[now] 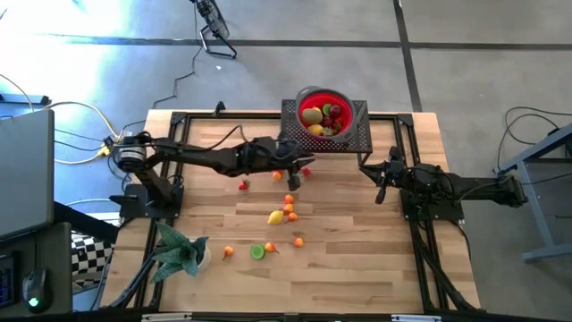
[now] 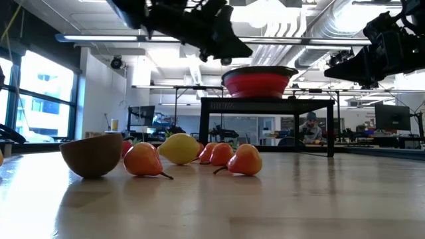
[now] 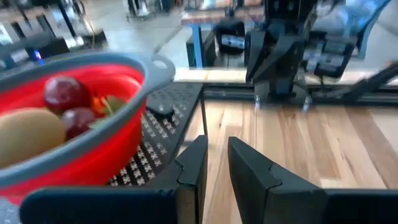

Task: Pick & Place Fruit
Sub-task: Put the strawberry into the strainer on the shelf

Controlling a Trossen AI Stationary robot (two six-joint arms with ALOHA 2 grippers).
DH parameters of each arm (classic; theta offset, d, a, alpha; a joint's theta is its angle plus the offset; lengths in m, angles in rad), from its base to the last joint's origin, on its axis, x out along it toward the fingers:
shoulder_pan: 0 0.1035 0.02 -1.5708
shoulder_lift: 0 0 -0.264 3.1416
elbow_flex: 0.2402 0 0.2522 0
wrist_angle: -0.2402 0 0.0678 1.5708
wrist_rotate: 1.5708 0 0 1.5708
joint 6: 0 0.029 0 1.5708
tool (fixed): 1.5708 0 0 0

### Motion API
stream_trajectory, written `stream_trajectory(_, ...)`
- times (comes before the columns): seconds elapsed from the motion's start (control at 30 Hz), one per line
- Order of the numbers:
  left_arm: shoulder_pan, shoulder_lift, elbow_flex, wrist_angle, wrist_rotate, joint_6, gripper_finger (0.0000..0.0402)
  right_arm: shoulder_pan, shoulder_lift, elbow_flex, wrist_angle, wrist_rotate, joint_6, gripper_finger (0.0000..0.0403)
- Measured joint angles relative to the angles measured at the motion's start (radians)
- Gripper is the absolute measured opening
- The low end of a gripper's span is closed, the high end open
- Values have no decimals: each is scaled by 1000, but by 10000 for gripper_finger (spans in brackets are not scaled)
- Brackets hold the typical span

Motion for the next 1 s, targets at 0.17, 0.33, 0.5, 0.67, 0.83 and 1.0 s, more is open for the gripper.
stream_trajectory(0.17,0,-55,-149,172,0,8,58,0,0,0,-9,1,-1,26)
stream_trajectory(0.33,0,-101,-270,264,0,22,58,0,0,0,-7,9,-2,26)
stream_trajectory(0.5,0,-153,-333,286,0,22,58,0,0,0,-8,11,-1,26)
stream_trajectory(0.67,0,-192,-392,326,0,22,58,0,0,0,-13,34,-3,26)
stream_trajectory(0.83,0,-215,-459,419,0,25,58,0,0,0,-13,26,0,26)
stream_trajectory(1.0,0,-215,-511,523,0,45,58,0,0,0,-14,23,0,26)
